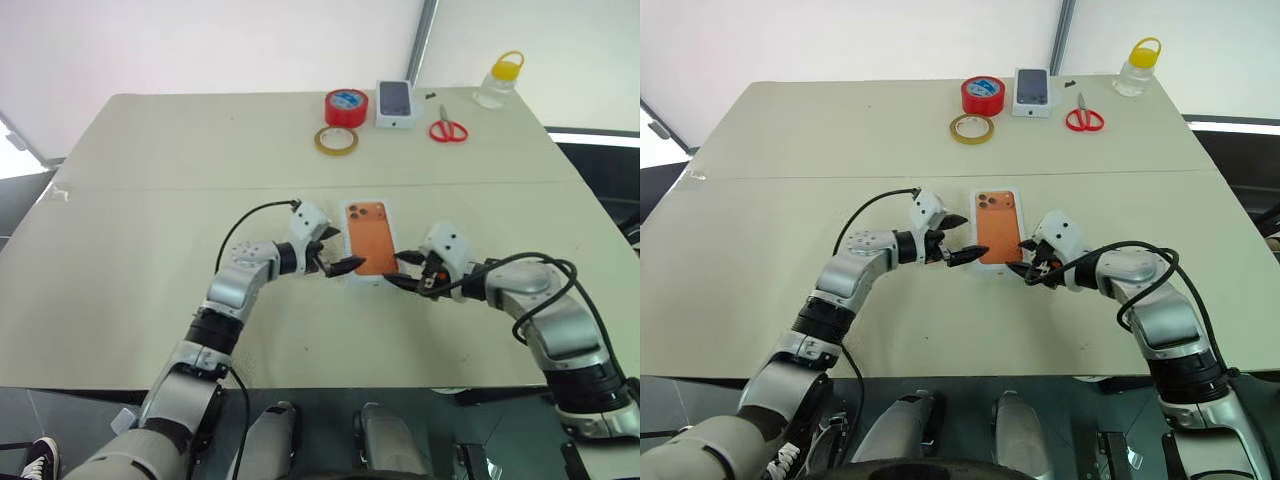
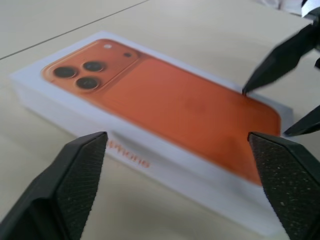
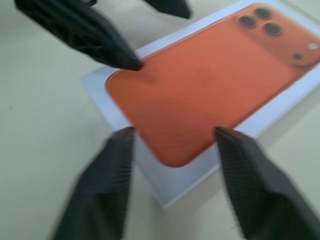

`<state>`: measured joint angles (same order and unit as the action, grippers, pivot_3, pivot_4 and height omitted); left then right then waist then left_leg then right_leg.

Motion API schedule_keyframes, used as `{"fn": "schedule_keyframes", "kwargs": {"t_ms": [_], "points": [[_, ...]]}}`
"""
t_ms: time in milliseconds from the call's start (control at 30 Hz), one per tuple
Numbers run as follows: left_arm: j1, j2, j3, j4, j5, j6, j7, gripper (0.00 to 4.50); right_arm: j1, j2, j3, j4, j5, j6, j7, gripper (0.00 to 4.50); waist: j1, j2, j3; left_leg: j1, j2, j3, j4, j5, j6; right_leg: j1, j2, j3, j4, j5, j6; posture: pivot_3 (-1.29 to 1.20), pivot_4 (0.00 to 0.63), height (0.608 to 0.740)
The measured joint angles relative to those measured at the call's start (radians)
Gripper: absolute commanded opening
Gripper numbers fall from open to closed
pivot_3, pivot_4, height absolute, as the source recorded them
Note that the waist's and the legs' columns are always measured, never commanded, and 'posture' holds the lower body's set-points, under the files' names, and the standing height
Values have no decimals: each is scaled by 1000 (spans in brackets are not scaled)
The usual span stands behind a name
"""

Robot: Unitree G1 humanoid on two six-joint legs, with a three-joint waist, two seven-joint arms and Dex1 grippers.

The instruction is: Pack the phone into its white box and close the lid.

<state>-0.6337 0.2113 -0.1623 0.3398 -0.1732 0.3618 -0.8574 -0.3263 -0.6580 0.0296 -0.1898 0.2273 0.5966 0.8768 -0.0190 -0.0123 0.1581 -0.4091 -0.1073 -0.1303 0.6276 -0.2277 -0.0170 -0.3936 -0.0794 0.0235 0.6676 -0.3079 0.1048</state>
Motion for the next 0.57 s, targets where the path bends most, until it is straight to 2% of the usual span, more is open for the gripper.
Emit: {"fn": "schedule_keyframes", "kwargs": {"t_ms": [33,200,300,400,567], "points": [[3,29,14,-14,-13,1,-13,4500,-12,-5,-13,6,4,-11,-1,4444,0,0,0,0,0,0,0,0,0,0,0,0,0,0,0,0,150,740],[57,184,121,-113,-61,3,-44,4500,-14,-46,-103,40,53,-86,35,4444,5,0,0,0,0,0,-1,0,0,0,-1,0,-2,0,0,0,150,740],[144,269,188,-170,-98,1,-67,4500,17,-72,-185,39,131,-89,82,4444,7,0,0,-1,0,0,-1,0,0,0,-1,0,-2,0,0,0,150,740],[241,353,232,-223,-102,-1,-77,4500,81,-110,-230,39,142,-137,115,4444,8,0,0,-1,0,0,-1,-1,1,1,-1,0,-2,0,0,0,150,740],[372,430,308,-275,-121,-7,-78,4500,152,-153,-276,45,149,-172,143,4444,7,1,1,0,0,0,-1,-1,2,1,-2,0,-2,0,0,0,150,740]]}}
